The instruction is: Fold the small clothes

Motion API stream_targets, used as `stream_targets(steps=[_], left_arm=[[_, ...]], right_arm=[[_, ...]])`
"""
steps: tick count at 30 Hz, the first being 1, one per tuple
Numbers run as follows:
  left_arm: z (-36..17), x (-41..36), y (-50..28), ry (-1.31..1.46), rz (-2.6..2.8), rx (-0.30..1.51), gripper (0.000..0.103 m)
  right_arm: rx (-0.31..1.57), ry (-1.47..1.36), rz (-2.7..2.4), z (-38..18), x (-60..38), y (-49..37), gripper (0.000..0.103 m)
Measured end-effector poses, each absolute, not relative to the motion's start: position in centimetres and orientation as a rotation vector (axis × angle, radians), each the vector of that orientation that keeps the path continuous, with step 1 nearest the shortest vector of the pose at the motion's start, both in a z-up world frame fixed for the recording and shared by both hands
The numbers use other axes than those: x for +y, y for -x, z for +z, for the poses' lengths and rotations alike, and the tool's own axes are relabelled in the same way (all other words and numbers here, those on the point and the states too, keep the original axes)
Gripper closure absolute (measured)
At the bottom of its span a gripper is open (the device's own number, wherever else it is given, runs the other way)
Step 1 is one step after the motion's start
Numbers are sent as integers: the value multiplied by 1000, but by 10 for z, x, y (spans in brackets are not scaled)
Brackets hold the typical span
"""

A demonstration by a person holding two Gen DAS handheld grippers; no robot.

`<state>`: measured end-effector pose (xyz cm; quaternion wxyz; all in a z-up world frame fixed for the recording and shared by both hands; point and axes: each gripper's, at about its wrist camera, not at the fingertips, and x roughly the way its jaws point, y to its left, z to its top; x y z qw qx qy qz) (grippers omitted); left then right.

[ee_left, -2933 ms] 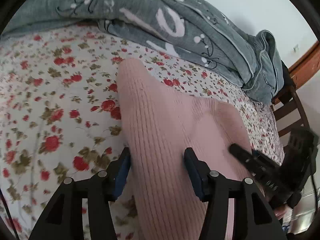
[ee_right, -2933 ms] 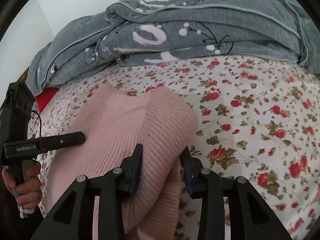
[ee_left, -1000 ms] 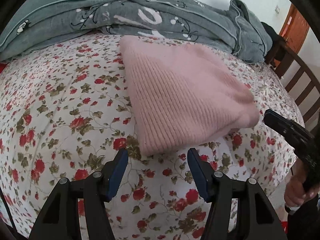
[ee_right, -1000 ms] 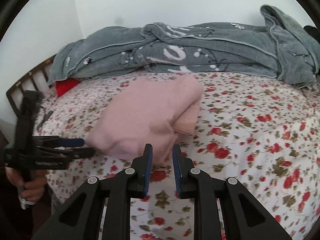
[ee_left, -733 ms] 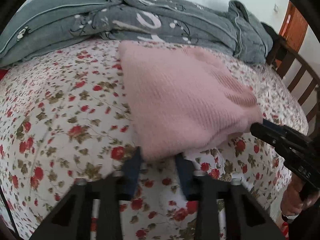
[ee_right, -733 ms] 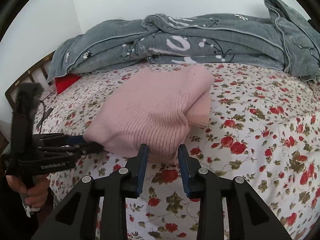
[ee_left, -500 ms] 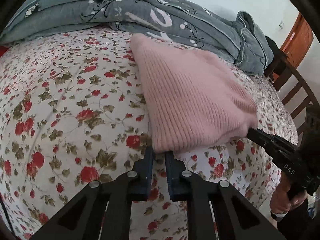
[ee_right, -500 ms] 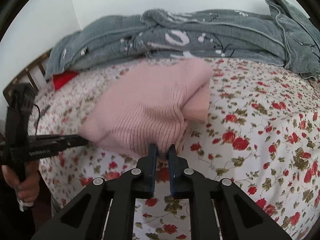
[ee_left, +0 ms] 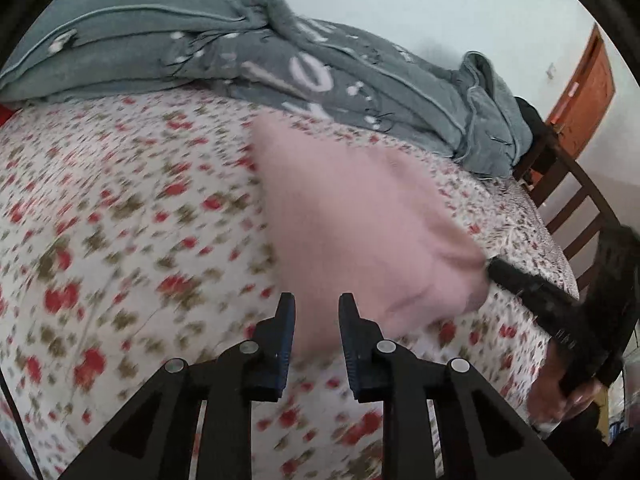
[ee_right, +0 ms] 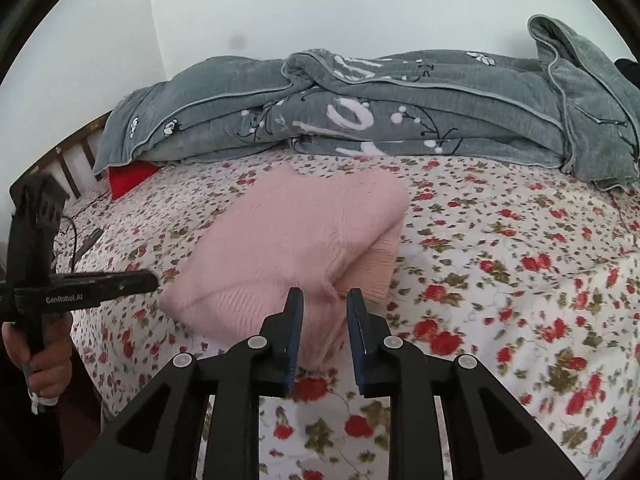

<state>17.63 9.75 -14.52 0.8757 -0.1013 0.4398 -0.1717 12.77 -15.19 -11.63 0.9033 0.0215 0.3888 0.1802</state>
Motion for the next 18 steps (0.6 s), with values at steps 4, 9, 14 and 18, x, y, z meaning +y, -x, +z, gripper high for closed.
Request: stream_targets(steps=[4, 9, 14, 18], left_arm=[[-146, 69, -188, 146, -379, 909, 60], [-162, 59, -192, 6, -331, 949, 60], [-144, 83, -201, 127, -336, 901, 60], [-139, 83, -220, 156, -329, 895, 60]], right_arm=[[875, 19, 342, -138, -139, -135, 81], [864, -20, 371, -132, -157, -135, 79], [788, -68, 367, -111, -175, -151, 78], [769, -87, 382, -109, -172, -174, 78]])
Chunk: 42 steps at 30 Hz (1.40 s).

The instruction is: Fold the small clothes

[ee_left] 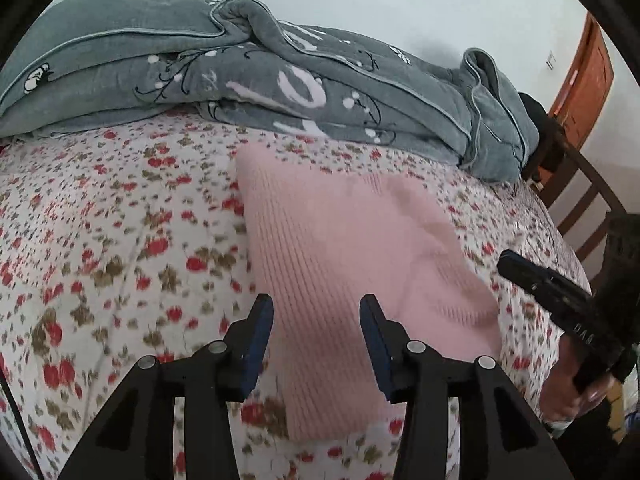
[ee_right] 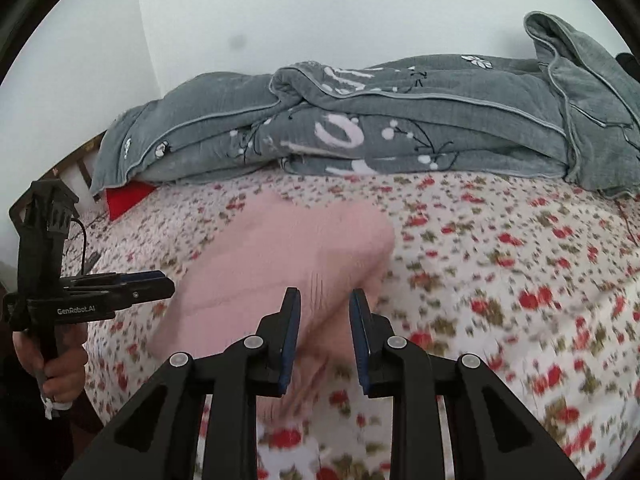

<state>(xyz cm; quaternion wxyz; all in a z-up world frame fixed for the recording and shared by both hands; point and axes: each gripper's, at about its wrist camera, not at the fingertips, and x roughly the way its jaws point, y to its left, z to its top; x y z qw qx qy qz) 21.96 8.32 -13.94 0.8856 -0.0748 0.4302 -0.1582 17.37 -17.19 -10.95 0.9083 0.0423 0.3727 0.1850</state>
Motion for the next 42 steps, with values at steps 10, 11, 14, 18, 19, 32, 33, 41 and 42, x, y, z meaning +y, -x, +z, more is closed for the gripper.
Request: stream_targets(steps=[10, 11, 14, 18, 19, 32, 33, 41, 42], left_arm=[[-171, 75, -243, 129, -266, 962, 53], [-172, 76, -243, 134, -265, 959, 52], [-175, 80, -244, 164, -262, 964, 50], [-178, 81, -245, 187, -263, 964, 48], [-179, 81, -244, 188, -262, 963, 47], [-175, 85, -235, 215, -249, 962, 45], [-172, 86, -232, 220, -255, 963, 45], [-157, 98, -218, 217, -247, 937, 45], [-155, 100, -218, 222, -246, 933, 45]], right_arm=[[876, 50, 278, -156, -147, -203, 79], [879, 48, 279, -156, -148, -204, 79], [889, 34, 280, -157, -151, -205, 78], [894, 11, 281, -159, -153, -207, 78], [893, 12, 279, -159, -153, -206, 78], [924, -9, 269, -157, -155, -207, 78], [923, -14, 269, -155, -156, -207, 78], [893, -25, 264, -137, -163, -198, 78], [893, -25, 263, -136, -163, -197, 78]])
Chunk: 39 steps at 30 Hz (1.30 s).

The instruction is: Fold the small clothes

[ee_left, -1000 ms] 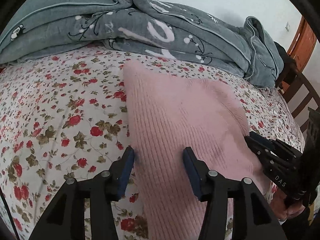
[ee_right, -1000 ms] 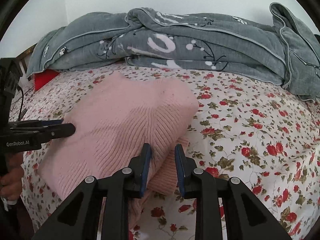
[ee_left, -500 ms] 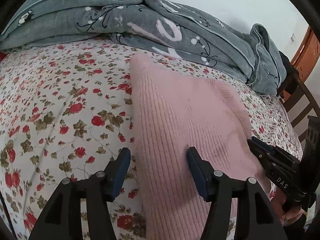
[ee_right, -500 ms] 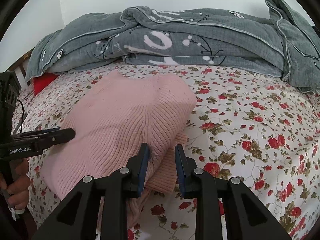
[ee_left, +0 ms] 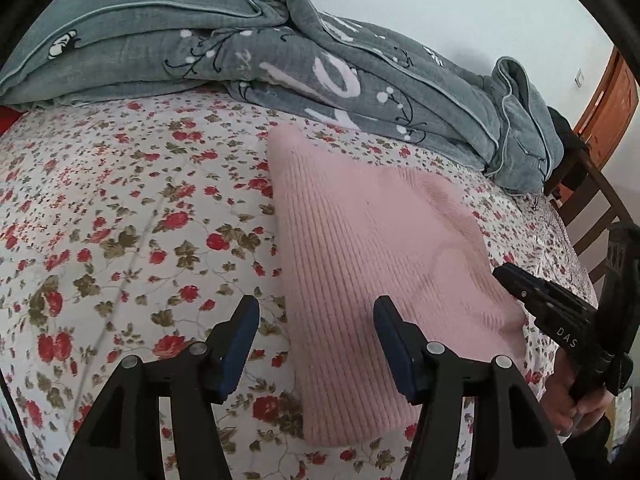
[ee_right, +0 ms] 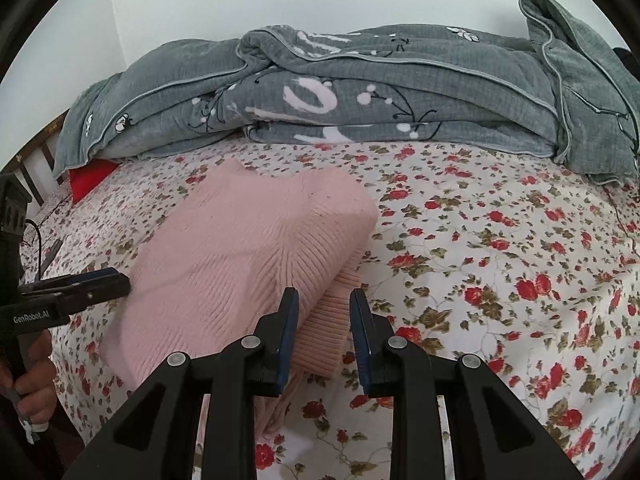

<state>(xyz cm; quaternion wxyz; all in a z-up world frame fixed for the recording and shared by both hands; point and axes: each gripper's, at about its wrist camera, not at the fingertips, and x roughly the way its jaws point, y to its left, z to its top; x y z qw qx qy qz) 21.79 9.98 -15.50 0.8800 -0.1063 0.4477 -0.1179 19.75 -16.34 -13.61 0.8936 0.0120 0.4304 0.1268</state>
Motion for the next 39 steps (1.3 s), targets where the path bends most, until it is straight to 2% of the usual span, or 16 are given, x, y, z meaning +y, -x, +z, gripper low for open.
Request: stream_targets(steps=[10, 22, 24, 25, 26, 33, 39], left_arm=[[-135, 110, -232, 201, -230, 890, 45], [-129, 98, -304, 190, -234, 895, 47], [-128, 89, -325, 197, -288, 902, 54], [-129, 83, -334, 189, -315, 914, 65], [-132, 77, -344, 179, -337, 929, 70], [-183, 60, -382, 103, -306, 986, 72], [-185, 51, -374, 10, -307, 953, 71]], right_arm=[[858, -22, 257, -121, -170, -204, 78], [823, -76, 263, -117, -169, -262, 78], [814, -68, 282, -119, -162, -272, 80], [809, -61, 300, -122, -156, -278, 88], [811, -54, 319, -126, -152, -283, 92], [942, 20, 291, -180, -141, -312, 93], [963, 0, 282, -190, -147, -316, 93]])
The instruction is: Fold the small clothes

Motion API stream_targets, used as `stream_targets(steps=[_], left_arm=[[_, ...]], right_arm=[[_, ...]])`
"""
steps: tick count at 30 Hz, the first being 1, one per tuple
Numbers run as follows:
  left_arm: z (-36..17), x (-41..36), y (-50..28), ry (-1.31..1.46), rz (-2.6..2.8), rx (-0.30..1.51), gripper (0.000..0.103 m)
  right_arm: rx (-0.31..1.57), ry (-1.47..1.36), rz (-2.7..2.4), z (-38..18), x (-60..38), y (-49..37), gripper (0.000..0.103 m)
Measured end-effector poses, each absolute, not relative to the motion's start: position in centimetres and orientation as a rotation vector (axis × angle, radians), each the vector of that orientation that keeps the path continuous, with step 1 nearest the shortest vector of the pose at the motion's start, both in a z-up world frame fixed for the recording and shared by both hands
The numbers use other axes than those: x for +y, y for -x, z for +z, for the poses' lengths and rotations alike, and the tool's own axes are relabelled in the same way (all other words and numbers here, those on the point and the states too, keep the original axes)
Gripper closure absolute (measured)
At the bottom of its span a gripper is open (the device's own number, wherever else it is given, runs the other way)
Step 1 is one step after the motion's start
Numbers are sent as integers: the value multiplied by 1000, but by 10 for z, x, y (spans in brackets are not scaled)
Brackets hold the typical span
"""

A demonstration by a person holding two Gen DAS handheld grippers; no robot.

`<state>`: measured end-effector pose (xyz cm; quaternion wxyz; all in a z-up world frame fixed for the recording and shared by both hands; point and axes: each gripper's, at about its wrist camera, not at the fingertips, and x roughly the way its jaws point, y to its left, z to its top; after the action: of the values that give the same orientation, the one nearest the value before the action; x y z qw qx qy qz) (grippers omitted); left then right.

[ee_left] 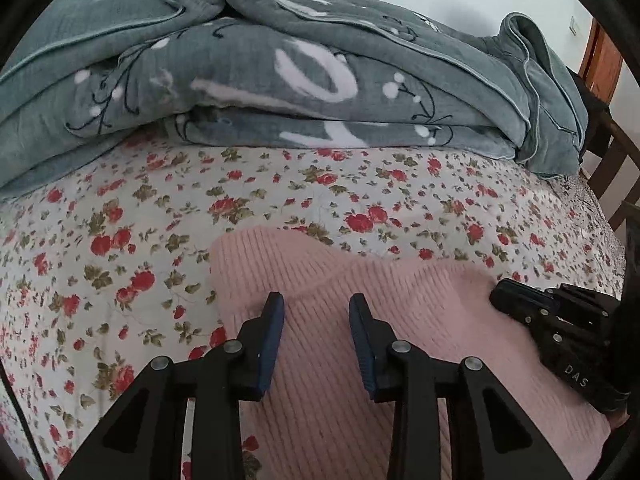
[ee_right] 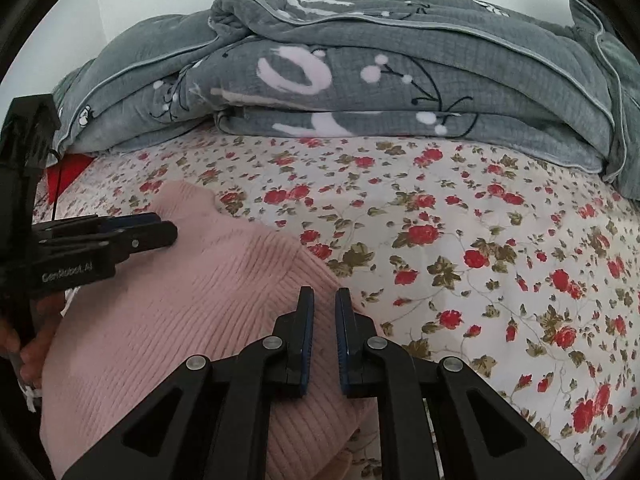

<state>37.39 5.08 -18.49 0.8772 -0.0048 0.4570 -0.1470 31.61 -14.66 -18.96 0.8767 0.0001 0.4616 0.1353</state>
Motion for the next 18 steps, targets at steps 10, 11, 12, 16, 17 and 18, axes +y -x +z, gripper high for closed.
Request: stream_targets(steps=[10, 11, 12, 16, 17, 18], left_arm=[[-188, 50, -384, 8, -306, 954, 69], [-188, 50, -384, 9, -303, 956, 69], [-188, 50, -385, 9, -300, 960, 69], [-190, 49, -385, 7, -296, 959, 69], [-191, 49, -384, 4, -293, 957, 69], [-191, 48, -384, 0, -291, 955, 69]], right_arm=[[955, 20, 287, -190, -142, -318, 93], [948, 24, 282, -190, -141, -318, 93], [947, 20, 283, -190, -141, -319, 93], [951, -1, 277, -194, -145, -319, 93], [948, -7, 280, -194, -146, -319, 93], [950, -14, 282, -194, -147, -319, 93]])
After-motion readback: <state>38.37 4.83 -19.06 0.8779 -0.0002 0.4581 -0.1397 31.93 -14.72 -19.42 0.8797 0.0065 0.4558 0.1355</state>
